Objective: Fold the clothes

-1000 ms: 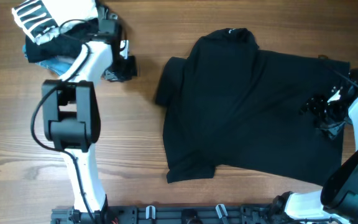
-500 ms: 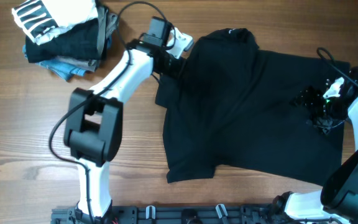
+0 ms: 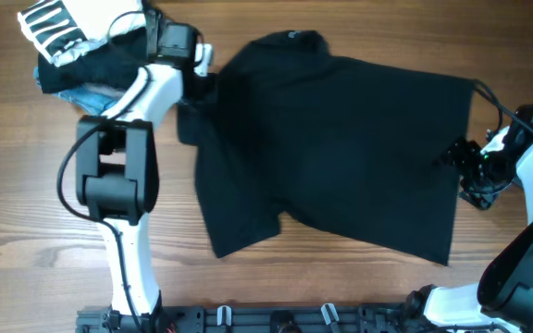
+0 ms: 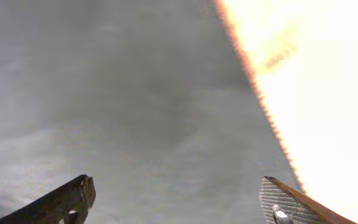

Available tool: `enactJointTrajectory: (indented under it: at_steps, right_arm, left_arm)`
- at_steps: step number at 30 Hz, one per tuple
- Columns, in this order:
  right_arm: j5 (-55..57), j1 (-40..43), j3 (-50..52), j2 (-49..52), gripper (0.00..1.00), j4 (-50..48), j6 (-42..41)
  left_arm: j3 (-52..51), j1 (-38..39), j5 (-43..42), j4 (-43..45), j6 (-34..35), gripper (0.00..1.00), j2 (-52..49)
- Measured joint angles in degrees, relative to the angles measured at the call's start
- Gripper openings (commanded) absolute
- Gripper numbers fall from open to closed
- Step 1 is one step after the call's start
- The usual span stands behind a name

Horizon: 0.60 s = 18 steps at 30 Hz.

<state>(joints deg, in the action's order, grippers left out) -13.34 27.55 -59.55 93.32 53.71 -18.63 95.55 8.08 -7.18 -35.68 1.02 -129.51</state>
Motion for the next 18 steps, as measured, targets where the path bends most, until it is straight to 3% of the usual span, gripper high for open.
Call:
enactJointTrajectory:
  at_steps: [6, 10, 14, 18]
  right_arm:
    - [8.31, 0.96, 10.12, 0.00, 0.91, 0.37, -7.82]
    - [10.25, 4.48, 10.88, 0.00, 0.85, 4.50, -10.03]
    - [9.68, 4.76, 15.72, -0.31, 0.60, 3.23, -10.80]
    - [7.04, 4.74, 16.79, -1.14, 0.09, 0.79, -12.48]
  left_arm:
    - [-1.27, 1.18, 0.98, -3.41, 0.57, 0.44, 2.71]
    - [-1.88, 1.18, 1.42, -6.43, 0.81, 0.56, 10.38]
    - [-1.84, 1.18, 1.44, -11.82, 0.85, 0.60, 23.61]
    - [-1.64, 1.18, 1.44, -20.13, 0.83, 0.60, 29.86]
